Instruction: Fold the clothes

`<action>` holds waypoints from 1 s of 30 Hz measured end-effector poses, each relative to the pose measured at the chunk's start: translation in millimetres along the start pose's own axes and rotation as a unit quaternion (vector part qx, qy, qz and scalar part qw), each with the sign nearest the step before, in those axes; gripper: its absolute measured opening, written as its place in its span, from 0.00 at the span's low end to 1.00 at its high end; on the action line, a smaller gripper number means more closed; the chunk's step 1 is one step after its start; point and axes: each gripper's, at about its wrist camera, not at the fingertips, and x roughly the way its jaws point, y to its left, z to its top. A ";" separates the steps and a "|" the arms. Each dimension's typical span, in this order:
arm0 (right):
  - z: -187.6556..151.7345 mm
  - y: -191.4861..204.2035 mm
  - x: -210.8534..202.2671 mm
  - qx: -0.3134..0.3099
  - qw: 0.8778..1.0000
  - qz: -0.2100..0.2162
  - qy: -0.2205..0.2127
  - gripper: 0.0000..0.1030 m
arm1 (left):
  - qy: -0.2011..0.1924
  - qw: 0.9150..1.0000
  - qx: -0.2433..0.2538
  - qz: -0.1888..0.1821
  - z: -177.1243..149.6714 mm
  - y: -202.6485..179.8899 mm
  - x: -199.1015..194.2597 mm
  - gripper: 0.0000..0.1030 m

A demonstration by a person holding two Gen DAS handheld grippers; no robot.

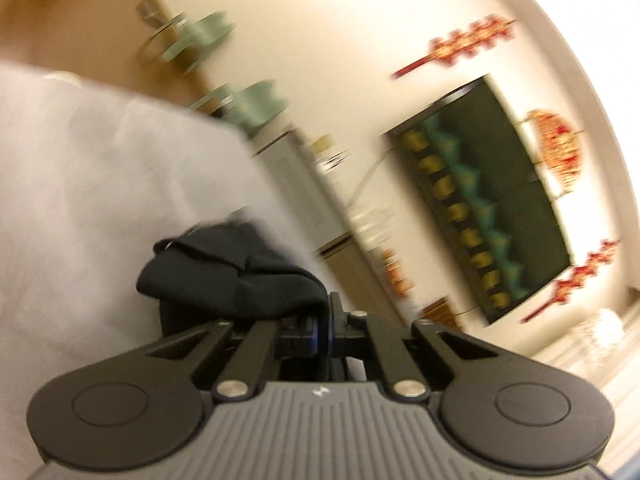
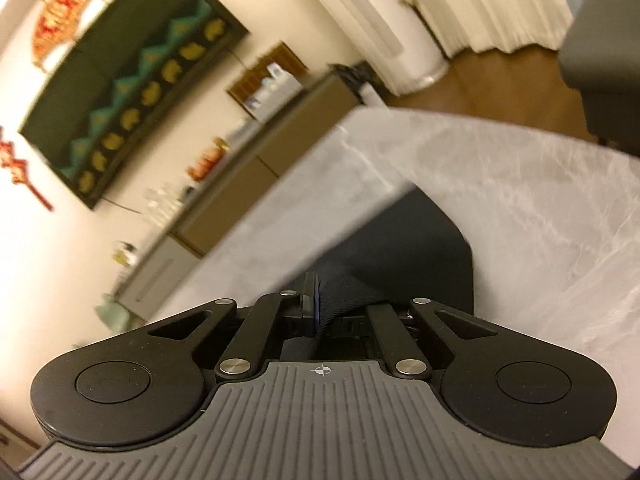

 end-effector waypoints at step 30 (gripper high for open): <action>47.4 37.9 161.3 -0.169 0.966 -0.112 0.162 0.60 | 0.217 0.916 0.222 0.254 -11.1 -29.8 232.6 0.19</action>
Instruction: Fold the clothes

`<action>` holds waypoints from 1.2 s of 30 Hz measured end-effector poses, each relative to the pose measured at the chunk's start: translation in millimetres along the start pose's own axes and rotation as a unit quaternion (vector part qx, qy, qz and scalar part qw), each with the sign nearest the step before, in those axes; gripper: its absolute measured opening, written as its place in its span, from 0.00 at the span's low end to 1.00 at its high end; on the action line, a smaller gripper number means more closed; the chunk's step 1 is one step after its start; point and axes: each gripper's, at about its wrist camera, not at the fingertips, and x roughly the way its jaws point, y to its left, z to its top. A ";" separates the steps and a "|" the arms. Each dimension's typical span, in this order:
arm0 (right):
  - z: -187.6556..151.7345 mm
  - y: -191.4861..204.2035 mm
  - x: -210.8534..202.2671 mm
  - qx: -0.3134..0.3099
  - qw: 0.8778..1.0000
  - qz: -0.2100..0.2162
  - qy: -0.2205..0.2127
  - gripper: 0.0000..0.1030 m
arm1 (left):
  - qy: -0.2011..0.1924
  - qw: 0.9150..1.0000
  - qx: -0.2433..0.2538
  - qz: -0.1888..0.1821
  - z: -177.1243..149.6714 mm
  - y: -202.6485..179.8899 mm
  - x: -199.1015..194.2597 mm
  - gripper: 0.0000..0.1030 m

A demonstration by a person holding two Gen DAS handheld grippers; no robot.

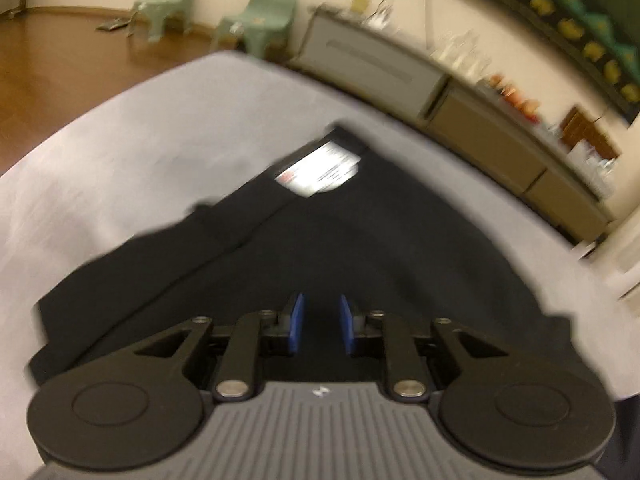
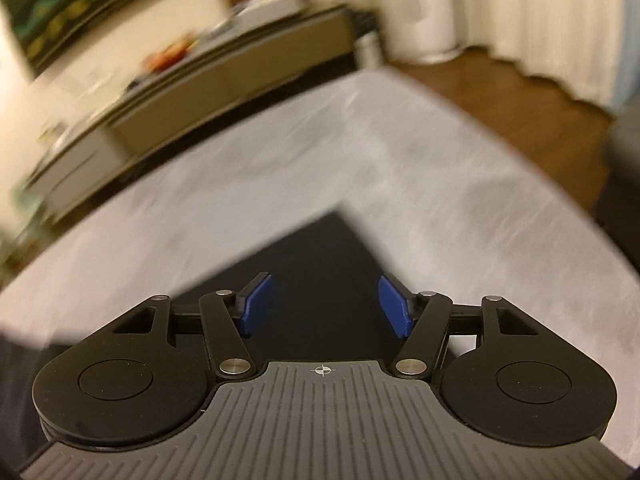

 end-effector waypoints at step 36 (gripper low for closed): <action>-68.9 -45.7 -56.8 -0.089 0.979 -0.181 -0.024 0.57 | -0.036 0.983 -0.174 -0.044 -67.2 147.5 -99.6 0.54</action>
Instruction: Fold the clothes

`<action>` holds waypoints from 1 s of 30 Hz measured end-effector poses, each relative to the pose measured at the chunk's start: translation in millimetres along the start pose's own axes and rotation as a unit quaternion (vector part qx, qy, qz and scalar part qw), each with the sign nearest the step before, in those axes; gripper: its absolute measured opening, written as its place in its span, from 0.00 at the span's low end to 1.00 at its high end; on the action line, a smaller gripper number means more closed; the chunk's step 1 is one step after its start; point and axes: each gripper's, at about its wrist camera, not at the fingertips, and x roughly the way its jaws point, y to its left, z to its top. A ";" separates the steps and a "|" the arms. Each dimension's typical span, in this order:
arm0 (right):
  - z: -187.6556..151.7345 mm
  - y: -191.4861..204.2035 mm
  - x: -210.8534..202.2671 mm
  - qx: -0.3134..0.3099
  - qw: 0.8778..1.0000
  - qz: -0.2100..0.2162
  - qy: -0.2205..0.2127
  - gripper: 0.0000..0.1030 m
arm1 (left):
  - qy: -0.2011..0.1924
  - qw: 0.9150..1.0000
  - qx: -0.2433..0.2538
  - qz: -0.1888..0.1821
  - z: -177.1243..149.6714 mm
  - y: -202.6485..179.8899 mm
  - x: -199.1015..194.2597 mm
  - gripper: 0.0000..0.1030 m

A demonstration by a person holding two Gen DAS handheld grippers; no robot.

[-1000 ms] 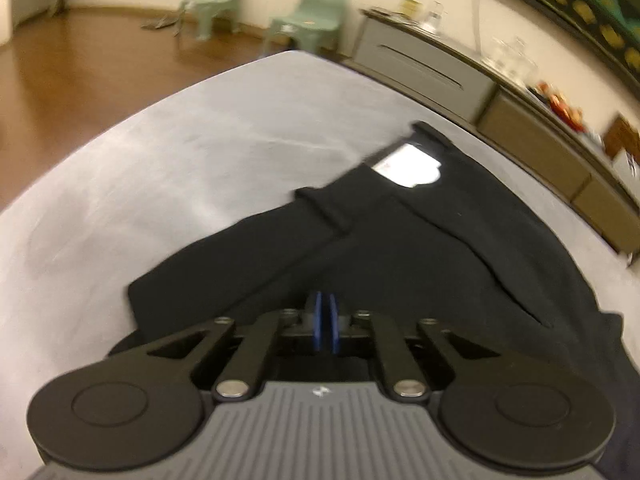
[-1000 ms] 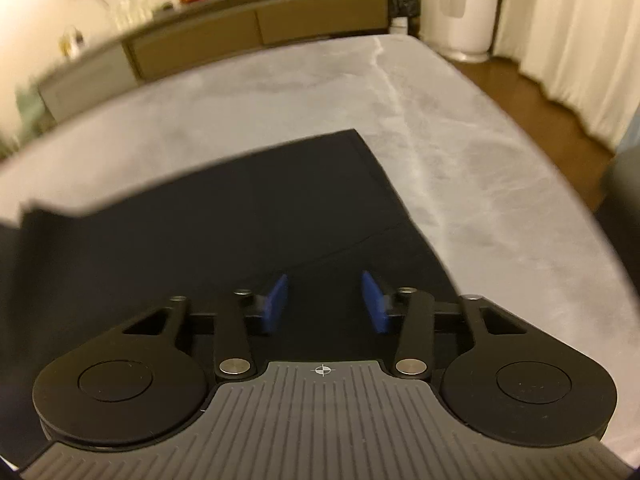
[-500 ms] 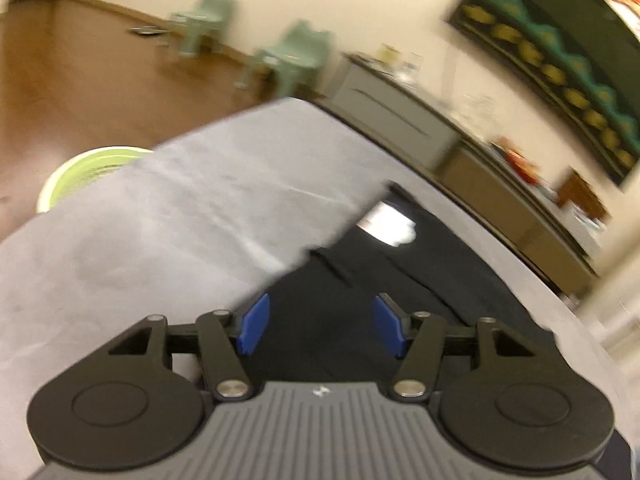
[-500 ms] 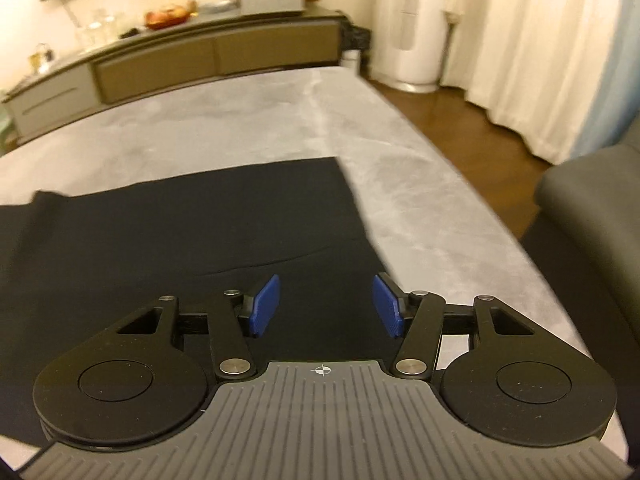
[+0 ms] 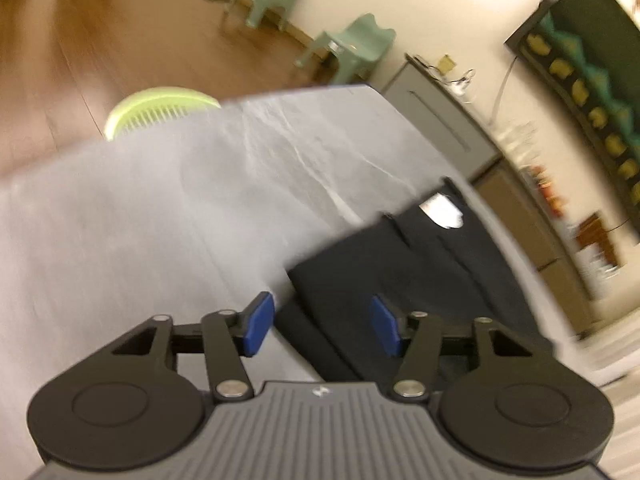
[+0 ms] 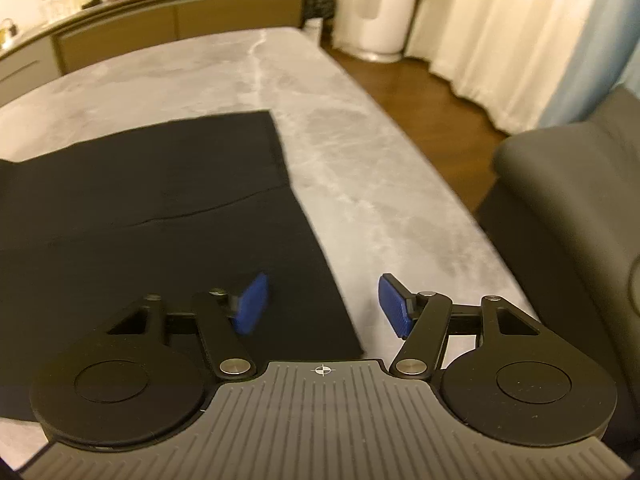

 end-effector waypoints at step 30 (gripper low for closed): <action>-10.4 -32.0 8.2 0.166 0.979 0.118 -0.002 0.08 | 0.004 0.992 0.124 -0.013 -42.7 -63.8 15.6 0.23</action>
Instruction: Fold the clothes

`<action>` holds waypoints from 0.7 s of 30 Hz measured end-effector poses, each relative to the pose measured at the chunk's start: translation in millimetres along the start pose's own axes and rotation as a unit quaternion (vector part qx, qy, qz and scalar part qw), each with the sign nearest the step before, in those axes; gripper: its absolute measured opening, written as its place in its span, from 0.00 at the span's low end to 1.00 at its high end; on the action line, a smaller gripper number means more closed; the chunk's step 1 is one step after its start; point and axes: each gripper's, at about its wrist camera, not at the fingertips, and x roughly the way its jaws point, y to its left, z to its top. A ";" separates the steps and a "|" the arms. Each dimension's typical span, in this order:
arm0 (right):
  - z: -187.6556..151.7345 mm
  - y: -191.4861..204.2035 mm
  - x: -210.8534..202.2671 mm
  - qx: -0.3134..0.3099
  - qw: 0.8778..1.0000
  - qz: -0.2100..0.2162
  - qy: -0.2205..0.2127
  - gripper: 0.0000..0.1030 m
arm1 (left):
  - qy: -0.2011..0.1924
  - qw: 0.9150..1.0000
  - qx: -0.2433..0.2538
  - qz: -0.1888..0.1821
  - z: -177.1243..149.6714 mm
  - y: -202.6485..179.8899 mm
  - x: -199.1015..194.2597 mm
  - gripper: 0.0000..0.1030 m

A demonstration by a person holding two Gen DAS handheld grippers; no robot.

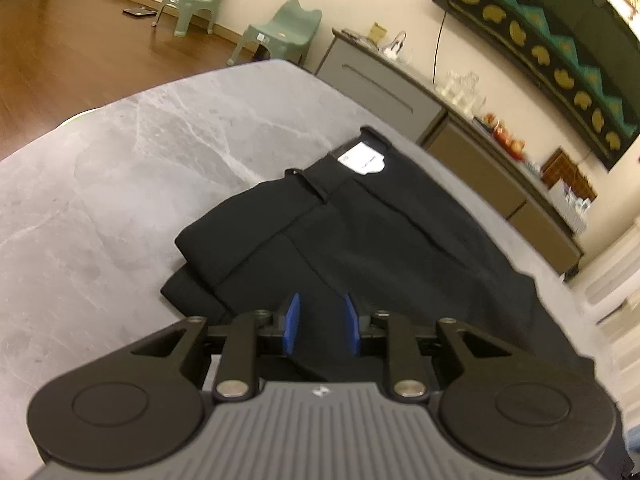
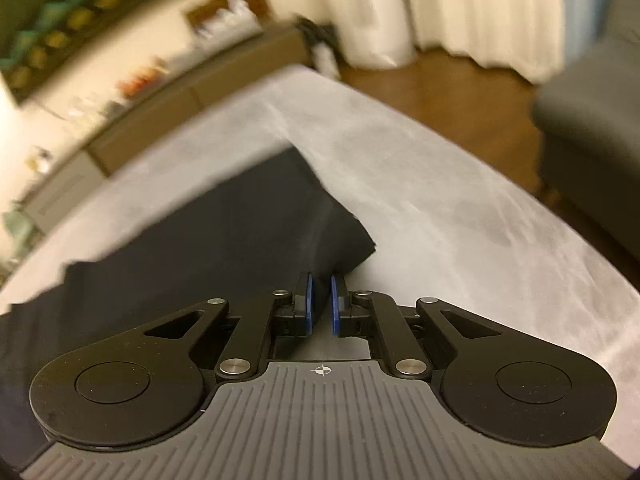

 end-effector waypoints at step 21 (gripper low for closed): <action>32.9 30.2 -21.8 -0.073 0.984 -0.105 -0.123 0.50 | -0.032 0.985 0.168 0.038 57.5 -97.0 34.1 0.39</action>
